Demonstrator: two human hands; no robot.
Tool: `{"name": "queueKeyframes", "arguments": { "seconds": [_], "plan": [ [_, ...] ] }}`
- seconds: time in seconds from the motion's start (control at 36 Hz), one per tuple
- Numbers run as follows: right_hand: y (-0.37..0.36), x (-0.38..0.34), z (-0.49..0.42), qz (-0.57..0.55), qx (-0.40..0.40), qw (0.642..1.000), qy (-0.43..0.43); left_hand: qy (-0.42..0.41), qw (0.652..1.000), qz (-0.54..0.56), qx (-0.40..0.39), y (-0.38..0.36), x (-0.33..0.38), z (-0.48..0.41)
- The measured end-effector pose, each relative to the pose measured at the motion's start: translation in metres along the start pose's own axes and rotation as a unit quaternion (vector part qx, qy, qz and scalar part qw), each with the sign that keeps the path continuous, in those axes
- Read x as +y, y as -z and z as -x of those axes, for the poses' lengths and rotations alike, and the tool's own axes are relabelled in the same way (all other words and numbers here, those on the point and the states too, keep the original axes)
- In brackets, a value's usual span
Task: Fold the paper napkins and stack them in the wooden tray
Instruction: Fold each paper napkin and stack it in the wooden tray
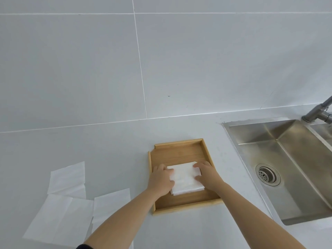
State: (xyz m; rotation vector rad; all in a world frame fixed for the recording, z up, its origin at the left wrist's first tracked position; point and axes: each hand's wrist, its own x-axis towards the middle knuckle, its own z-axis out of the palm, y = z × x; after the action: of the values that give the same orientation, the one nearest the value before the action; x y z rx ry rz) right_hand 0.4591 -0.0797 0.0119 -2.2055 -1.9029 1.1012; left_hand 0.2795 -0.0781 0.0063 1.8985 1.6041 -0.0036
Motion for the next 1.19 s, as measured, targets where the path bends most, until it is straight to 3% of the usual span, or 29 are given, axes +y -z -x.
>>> {"name": "queueKeyframes", "arguments": {
  "seconds": [0.11,0.25,0.44,0.78,1.19],
  "plan": [
    [0.003,-0.007,0.002,0.036,-0.019,0.999,-0.005,-0.025,0.992,-0.123,0.003,0.006,-0.002,0.002],
    [0.013,-0.028,0.005,0.091,0.000,0.996,0.007,-0.047,0.988,-0.147,0.014,0.022,-0.013,0.008],
    [0.010,-0.079,0.021,0.125,0.017,0.988,0.087,-0.036,0.983,-0.171,0.063,0.053,-0.056,0.029],
    [-0.070,-0.158,0.031,0.173,-0.032,0.970,0.169,0.040,0.984,-0.175,0.023,0.064,-0.153,0.086],
    [-0.128,-0.184,0.017,0.209,-0.080,0.956,0.191,0.081,0.990,-0.113,-0.013,0.055,-0.184,0.085]
  ]
}}
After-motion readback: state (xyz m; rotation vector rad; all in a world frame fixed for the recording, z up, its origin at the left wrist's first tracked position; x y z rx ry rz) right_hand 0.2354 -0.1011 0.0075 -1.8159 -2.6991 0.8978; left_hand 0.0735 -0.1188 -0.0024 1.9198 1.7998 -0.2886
